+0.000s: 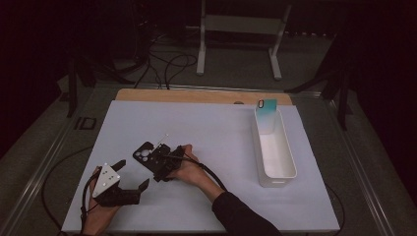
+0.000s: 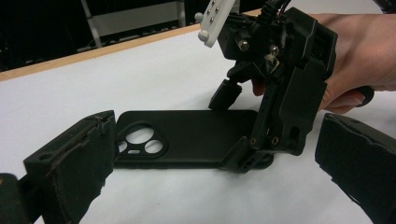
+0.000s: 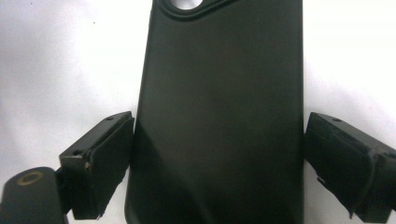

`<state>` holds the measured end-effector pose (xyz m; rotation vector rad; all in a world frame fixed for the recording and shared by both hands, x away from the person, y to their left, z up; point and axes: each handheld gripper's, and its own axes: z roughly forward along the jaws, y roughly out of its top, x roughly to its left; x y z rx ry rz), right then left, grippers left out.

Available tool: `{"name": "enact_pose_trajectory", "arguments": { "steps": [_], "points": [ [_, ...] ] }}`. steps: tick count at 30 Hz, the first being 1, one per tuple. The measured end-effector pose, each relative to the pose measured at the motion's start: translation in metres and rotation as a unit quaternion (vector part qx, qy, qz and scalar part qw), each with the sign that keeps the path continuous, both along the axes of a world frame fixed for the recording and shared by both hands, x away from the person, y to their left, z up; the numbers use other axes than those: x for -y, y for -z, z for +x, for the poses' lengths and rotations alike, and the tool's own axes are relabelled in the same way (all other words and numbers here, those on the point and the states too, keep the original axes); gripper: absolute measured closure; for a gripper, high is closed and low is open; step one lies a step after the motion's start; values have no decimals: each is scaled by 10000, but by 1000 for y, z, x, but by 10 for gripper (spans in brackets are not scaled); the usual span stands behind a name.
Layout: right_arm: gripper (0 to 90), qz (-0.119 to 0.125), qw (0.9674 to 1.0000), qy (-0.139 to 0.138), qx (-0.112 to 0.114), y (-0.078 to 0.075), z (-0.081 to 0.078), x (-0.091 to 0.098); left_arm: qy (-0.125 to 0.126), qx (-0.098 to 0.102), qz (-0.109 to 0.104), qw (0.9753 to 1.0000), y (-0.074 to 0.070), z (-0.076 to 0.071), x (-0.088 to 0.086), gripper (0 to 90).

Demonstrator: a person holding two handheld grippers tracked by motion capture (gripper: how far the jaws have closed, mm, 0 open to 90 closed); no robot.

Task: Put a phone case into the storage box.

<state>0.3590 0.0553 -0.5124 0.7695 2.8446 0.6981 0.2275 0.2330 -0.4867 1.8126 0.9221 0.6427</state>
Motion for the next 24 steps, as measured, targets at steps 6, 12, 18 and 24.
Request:
{"name": "enact_pose_trajectory", "arguments": {
  "steps": [6, 12, 18, 24],
  "points": [
    [122, -71, 10000, -14, -9, -1, 0, -1, 8, -1, 5, 10000, 0, 0, 0, 1],
    [132, -204, 9998, 49, -52, -3, -3, -2, -8, -5, 2, 10000, 0, 0, 0, 1],
    [145, -249, 9997, 57, -18, -4, -4, -3, -8, -5, 9, 10000, 0, 0, 0, 1],
    [157, -253, 9995, 8, 178, -8, -6, -2, -7, -16, 17, 10000, 1, 0, -1, 1]
  ]
}}
